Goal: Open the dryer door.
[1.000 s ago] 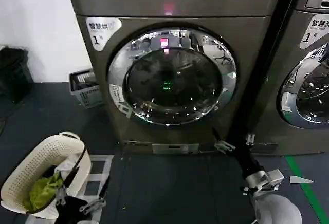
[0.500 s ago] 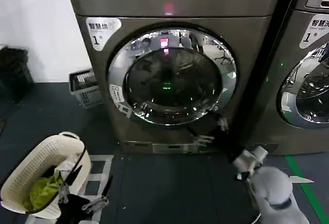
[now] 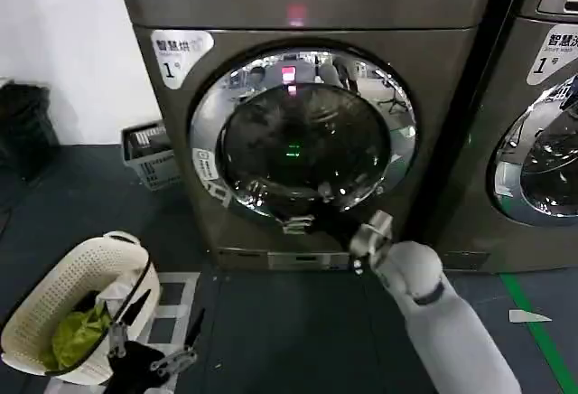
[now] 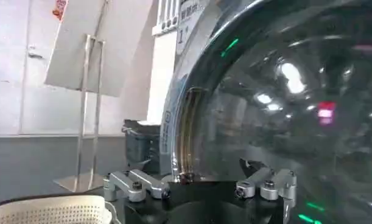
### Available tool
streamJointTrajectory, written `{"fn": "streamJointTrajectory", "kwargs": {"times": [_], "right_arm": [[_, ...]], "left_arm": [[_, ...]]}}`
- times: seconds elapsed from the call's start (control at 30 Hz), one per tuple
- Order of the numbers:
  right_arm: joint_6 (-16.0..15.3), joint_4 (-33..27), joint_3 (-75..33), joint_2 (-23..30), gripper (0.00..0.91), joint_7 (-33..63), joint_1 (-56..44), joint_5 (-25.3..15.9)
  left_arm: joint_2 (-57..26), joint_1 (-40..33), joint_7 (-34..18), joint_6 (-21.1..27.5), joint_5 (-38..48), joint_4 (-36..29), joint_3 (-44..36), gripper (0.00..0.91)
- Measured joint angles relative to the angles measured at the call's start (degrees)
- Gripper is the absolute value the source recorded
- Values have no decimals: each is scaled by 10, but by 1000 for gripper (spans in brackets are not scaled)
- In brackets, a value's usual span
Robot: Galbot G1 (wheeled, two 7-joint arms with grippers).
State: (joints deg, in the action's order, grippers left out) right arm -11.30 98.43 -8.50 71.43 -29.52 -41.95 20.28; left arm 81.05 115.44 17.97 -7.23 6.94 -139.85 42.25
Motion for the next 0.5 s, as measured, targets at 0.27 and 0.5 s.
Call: {"fn": "streamJointTrajectory", "kwargs": {"times": [0.27,0.5], "right_arm": [[16,-63,48,42,907,11,61,-11],[11,-103,83,67,907,5,103,-21]], "left_arm": [[1,4,1,-6,-5,5,-5,907],[3,6,0,-7,-10,7,-6,907]]}}
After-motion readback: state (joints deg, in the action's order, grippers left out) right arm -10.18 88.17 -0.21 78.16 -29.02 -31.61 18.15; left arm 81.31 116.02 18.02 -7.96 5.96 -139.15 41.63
